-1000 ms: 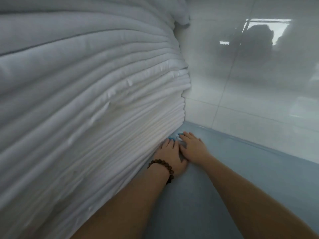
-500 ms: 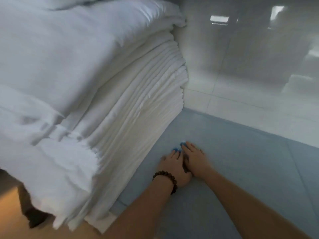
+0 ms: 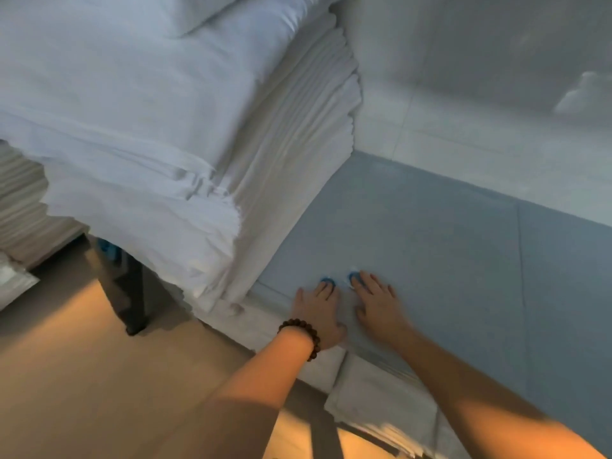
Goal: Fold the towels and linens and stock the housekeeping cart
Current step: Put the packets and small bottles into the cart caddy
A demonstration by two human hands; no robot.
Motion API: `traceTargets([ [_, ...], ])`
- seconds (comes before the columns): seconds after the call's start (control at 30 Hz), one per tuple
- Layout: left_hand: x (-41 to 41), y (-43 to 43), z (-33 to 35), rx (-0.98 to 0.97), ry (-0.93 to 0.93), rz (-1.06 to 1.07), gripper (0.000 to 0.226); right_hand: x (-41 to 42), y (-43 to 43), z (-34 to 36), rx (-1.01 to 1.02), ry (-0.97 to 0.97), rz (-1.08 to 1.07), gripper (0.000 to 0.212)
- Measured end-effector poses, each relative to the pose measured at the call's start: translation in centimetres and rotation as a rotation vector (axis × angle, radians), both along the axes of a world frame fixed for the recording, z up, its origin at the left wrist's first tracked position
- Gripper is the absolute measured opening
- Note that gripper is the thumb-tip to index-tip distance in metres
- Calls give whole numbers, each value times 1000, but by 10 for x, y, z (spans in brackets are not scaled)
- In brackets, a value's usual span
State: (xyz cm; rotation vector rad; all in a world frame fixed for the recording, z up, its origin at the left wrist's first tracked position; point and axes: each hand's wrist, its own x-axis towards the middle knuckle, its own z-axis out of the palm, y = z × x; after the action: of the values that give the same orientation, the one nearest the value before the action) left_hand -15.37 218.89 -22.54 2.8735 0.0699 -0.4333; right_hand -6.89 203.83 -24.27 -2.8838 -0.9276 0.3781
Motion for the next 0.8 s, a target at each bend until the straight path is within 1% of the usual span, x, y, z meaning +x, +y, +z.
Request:
traceTargets([
  [0.1, -17, -8, 0, -55, -112, 27, 66, -23, -17, 0, 33, -7, -12, 65],
  [0.17, -23, -12, 1, -68, -215, 52, 60, -29, -26, 3, 133, -1, -18, 66],
  [0.23, -23, -12, 1, -98, -274, 105, 65, -27, -31, 8, 232, -2, -35, 70],
  [0.33, -16, -9, -2, -143, -244, 171, 77, -19, -32, 10, 273, 1, -57, 76],
  [0.4, -8, -7, -5, -150, -184, 190, 76, -12, -27, 7, 262, 15, -56, 75],
  [0.5, 4, -5, -8, -135, -149, 228, 67, -6, -18, 2, 230, -8, -40, 68],
  [0.57, 10, -5, -9, -94, -159, 230, 60, -5, -14, -1, 269, -28, -65, 59],
  [0.63, 16, -5, -8, -99, -175, 237, 54, -5, -10, -2, 318, -44, -97, 49],
  [0.7, 18, -4, -7, -134, -192, 257, 52, -4, -6, -1, 352, -70, -99, 38],
  [0.8, 12, -3, -2, -198, -231, 308, 55, -4, -2, 5, 431, -84, -112, 30],
])
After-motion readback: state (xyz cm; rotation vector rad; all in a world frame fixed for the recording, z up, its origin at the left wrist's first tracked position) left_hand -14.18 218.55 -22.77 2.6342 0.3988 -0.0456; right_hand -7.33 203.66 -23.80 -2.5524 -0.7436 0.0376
